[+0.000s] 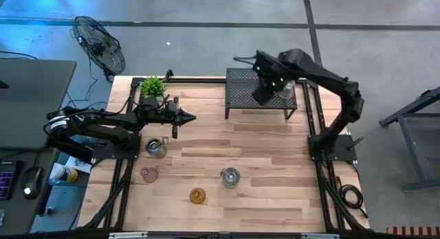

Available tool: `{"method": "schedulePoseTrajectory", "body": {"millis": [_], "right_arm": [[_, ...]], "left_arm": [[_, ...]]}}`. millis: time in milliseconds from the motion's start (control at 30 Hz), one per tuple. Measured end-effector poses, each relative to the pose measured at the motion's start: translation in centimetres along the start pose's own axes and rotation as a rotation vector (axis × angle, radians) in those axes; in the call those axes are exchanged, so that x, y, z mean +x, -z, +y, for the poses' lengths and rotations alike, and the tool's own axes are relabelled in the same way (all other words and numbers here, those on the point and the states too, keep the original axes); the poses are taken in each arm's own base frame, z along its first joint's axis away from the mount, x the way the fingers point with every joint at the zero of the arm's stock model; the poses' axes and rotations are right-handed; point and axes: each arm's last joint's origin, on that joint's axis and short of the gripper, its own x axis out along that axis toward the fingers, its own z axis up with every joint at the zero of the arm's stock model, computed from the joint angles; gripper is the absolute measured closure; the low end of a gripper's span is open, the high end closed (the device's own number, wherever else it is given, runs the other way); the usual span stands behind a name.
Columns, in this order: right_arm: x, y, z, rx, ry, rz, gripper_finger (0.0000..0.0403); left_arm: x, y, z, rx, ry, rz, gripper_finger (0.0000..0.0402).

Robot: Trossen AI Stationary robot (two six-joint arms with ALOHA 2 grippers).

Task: Pick & Place candle stick holders
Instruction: Put the green candle holder on the shelf

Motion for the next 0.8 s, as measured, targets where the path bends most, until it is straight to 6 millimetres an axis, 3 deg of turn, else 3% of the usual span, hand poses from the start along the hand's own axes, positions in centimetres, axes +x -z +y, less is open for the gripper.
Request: {"method": "schedulePoseTrajectory", "body": {"millis": [200, 367, 567, 800], "right_arm": [[2.8, -1.4, -2.2, -0.023, 0.048, 0.089, 0.0247], [3.9, -1.6, -3.1, -0.018, 0.065, 0.101, 0.0256], [5.2, -1.9, -3.7, -0.011, 0.066, 0.096, 0.0233], [5.9, -2.2, -4.1, -0.003, 0.073, 0.078, 0.0257]], "left_arm": [[0.0, 0.0, 0.0, 0.0, 0.0, 0.0, 0.0397], [0.0, 0.0, 0.0, 0.0, 0.001, 0.0, 0.0397], [0.0, 0.0, 0.0, 0.0, 0.001, 0.0, 0.0397], [0.0, 0.0, 0.0, -0.001, 0.002, 0.0, 0.0397]]}}
